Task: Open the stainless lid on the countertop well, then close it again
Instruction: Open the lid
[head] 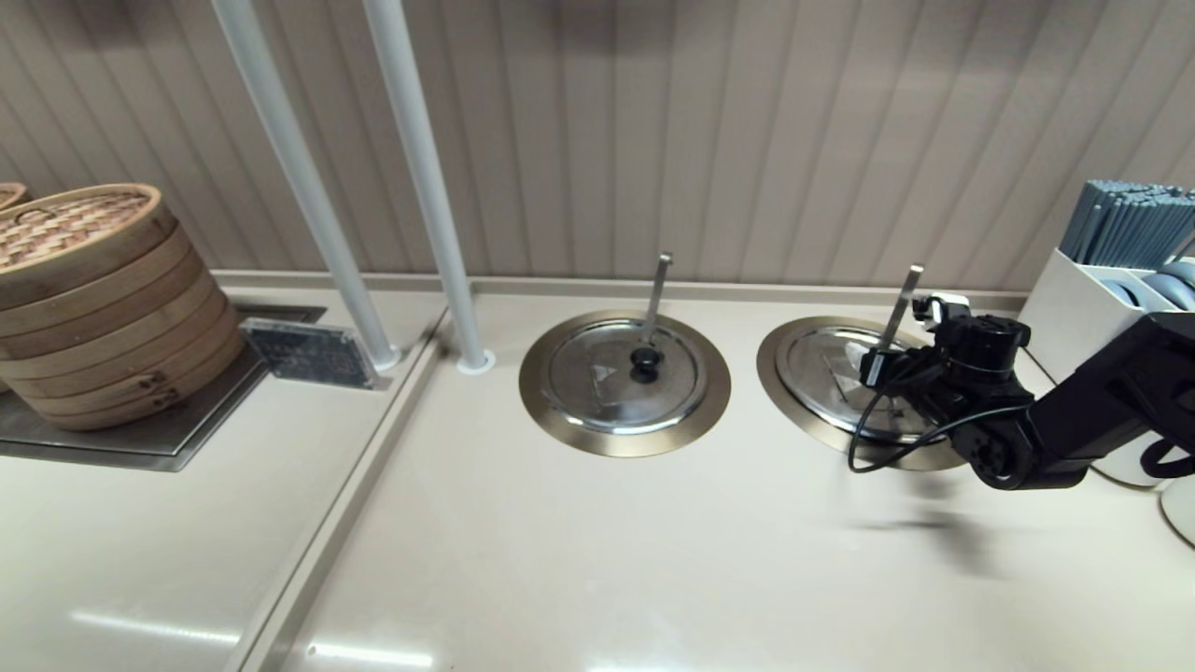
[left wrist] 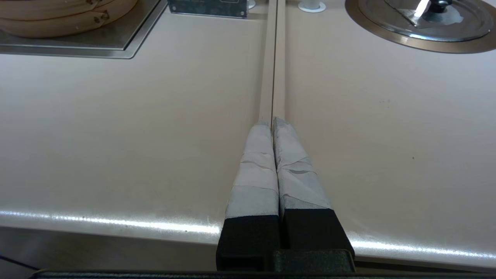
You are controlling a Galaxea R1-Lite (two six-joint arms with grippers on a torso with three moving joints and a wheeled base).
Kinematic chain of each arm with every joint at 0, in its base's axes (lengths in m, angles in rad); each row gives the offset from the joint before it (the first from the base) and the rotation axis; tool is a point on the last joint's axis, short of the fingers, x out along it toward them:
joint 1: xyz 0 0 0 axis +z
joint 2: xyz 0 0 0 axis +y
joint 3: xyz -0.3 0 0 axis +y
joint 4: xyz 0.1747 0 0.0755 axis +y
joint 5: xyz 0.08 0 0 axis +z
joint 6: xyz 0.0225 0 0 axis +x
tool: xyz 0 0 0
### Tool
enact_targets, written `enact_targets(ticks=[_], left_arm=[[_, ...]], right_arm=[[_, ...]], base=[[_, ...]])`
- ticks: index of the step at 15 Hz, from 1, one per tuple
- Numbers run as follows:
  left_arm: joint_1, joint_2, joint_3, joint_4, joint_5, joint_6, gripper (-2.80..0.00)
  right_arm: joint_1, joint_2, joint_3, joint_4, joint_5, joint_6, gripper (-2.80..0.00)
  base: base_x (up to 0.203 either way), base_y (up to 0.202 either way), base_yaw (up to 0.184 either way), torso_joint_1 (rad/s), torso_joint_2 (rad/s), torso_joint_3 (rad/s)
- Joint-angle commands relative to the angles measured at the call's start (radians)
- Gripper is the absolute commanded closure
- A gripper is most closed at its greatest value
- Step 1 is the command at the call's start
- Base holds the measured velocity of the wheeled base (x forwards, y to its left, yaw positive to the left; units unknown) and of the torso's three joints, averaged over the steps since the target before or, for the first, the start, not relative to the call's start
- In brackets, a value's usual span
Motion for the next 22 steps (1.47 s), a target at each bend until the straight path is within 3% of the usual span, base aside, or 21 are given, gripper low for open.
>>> enact_targets(ticks=[1, 22], left_arm=[[0.0, 0.0, 0.001, 0.001, 0.0, 0.0, 0.0], [0.0, 0.0, 0.0, 0.0, 0.0, 0.0, 0.0]], right_arm=[[-0.013, 0.03, -0.004, -0.018, 0.004, 0.0, -2.8], [-0.01, 0.058, 0.022, -0.113, 0.024, -0.01, -2.8]], base=[[0.0, 0.0, 0.0, 0.0, 0.0, 0.0], [0.0, 0.0, 0.0, 0.0, 0.0, 0.0]])
